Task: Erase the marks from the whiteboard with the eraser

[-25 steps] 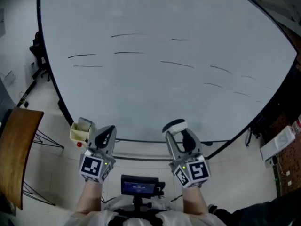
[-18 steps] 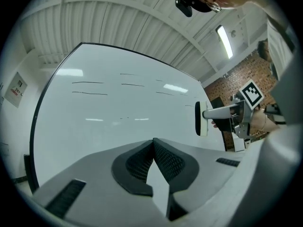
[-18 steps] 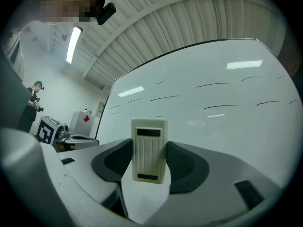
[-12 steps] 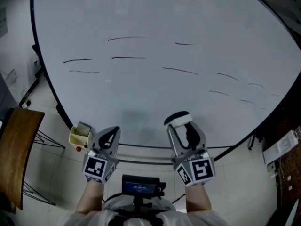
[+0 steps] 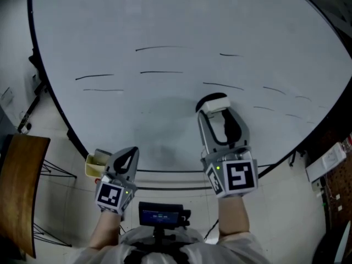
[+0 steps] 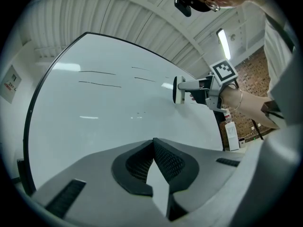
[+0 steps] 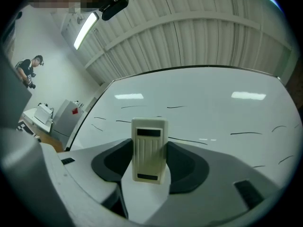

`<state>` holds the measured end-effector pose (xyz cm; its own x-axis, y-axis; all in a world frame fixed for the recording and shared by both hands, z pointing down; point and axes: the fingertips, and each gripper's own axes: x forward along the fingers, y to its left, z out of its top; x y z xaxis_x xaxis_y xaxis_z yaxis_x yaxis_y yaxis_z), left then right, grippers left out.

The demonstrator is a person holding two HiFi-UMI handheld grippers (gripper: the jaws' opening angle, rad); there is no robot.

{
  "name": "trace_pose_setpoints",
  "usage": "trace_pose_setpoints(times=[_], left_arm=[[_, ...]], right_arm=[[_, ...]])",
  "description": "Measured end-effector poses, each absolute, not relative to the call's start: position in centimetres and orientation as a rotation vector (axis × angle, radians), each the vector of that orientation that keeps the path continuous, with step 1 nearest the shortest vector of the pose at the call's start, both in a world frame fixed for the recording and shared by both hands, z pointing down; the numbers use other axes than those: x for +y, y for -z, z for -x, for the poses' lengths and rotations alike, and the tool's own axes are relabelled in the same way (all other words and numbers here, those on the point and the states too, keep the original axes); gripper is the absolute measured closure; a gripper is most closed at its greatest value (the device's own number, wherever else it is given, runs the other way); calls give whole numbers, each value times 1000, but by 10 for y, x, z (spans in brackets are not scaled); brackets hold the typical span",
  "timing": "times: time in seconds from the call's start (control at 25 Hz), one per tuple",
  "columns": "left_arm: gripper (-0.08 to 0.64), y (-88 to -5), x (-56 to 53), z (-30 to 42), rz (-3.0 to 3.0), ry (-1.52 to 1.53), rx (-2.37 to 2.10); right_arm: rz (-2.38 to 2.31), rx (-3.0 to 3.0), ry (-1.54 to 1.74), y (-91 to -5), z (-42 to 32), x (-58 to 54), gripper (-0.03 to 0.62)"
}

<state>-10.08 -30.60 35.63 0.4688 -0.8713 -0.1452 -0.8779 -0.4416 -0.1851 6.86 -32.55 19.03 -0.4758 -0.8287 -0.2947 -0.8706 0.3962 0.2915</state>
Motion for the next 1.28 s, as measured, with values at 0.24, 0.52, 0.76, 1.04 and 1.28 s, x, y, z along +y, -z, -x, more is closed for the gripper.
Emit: trace_pose_setpoints(times=[0.24, 0.52, 0.76, 1.04, 1.28], left_arm=[[558, -361, -312, 119, 2495, -47, 1509], [558, -360, -319, 134, 2487, -63, 1518], [558, -363, -327, 129, 2512, -65, 1494], [558, -365, -336, 124, 2535, -74, 1481], [558, -366, -339, 116, 2540, -70, 1465]], right_arm=[[1636, 2470, -713, -172, -49, -342, 368], [1753, 2432, -816, -166, -40, -349, 365], [1810, 2537, -856, -164, -38, -352, 364], [1823, 2520, -854, -162, -48, -353, 367], [1885, 2481, -721, -160, -98, -359, 367]])
